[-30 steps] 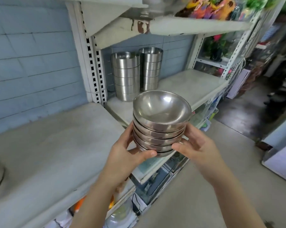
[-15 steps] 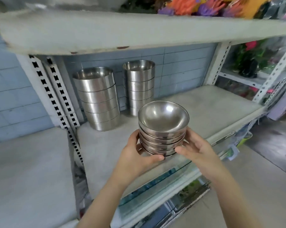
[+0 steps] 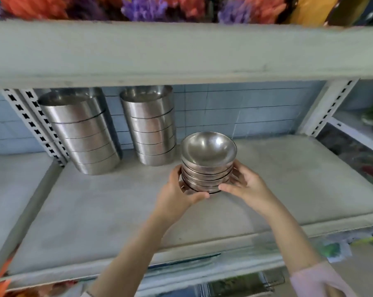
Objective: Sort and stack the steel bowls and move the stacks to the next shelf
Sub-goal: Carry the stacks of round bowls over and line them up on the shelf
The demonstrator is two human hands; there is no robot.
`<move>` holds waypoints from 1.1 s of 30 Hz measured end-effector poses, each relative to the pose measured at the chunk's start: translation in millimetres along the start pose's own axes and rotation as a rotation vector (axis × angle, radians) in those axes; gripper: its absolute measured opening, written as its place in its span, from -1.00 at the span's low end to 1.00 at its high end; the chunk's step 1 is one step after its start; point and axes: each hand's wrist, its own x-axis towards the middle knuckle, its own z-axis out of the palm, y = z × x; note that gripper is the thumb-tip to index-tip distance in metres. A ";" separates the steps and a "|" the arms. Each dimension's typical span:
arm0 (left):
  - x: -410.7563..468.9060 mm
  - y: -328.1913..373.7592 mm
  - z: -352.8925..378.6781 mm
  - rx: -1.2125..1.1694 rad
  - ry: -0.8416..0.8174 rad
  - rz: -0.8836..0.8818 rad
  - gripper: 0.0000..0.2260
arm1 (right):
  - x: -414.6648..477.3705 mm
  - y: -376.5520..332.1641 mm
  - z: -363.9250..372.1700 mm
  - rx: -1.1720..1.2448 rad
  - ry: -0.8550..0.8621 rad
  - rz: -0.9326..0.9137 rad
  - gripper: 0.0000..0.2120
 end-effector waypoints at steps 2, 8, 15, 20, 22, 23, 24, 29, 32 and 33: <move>15.1 1.1 8.9 -0.002 0.020 -0.011 -0.01 | 14.0 1.1 -11.8 -0.027 -0.025 -0.014 -0.24; 58.1 5.7 27.8 0.018 0.094 -0.033 -0.14 | 52.7 -21.3 -27.2 -0.053 0.042 -0.086 0.15; 87.2 11.4 37.2 0.028 0.152 -0.025 -0.21 | 96.2 -20.3 -30.5 -0.223 0.117 -0.180 0.03; 101.1 13.4 40.0 0.056 0.175 -0.010 -0.26 | 115.5 -18.3 -34.2 -0.234 0.155 -0.205 -0.07; 105.0 14.0 40.3 0.081 0.183 -0.009 -0.28 | 120.9 -17.6 -33.5 -0.238 0.165 -0.211 -0.09; 105.9 15.5 40.5 0.091 0.187 -0.010 -0.29 | 123.4 -17.0 -33.2 -0.241 0.164 -0.213 -0.09; 107.5 15.7 40.6 0.101 0.188 -0.017 -0.30 | 125.6 -16.5 -33.4 -0.243 0.162 -0.217 -0.10; 112.4 19.2 42.1 0.143 0.182 -0.026 -0.32 | 135.8 -12.8 -35.9 -0.258 0.151 -0.232 -0.09; 113.2 18.6 42.3 0.190 0.196 -0.040 -0.32 | 135.6 -12.2 -37.7 -0.263 0.144 -0.229 -0.08; 112.7 19.3 42.5 0.198 0.201 -0.044 -0.32 | 133.7 -12.9 -37.9 -0.266 0.144 -0.222 -0.07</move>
